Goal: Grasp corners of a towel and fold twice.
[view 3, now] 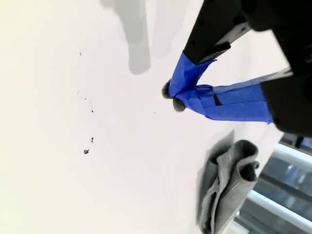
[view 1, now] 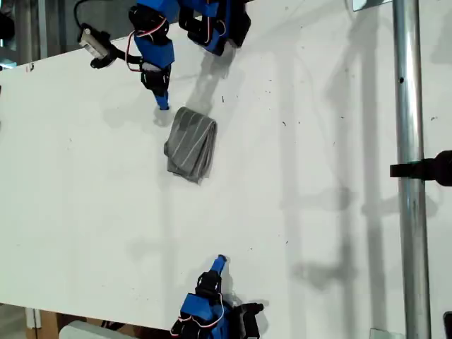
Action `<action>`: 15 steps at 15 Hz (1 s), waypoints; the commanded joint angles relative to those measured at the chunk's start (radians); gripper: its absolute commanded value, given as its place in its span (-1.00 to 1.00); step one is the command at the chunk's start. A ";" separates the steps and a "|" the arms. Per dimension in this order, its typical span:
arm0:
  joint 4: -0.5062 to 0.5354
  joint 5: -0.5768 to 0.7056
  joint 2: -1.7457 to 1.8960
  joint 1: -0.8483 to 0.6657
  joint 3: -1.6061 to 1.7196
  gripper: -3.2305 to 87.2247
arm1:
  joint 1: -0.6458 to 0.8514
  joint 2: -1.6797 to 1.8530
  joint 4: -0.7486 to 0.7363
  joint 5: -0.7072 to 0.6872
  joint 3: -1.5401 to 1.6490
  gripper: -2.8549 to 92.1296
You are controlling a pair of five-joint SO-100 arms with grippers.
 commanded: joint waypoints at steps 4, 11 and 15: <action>0.067 -0.130 0.005 -0.026 0.018 -0.97 | -0.032 0.502 0.268 0.181 0.314 -0.95; 0.064 0.376 0.003 -0.023 0.018 -0.93 | -0.402 0.497 0.368 0.449 0.443 -0.76; 0.064 0.376 0.003 -0.023 0.018 -0.93 | -0.537 0.497 0.368 0.449 0.443 -0.76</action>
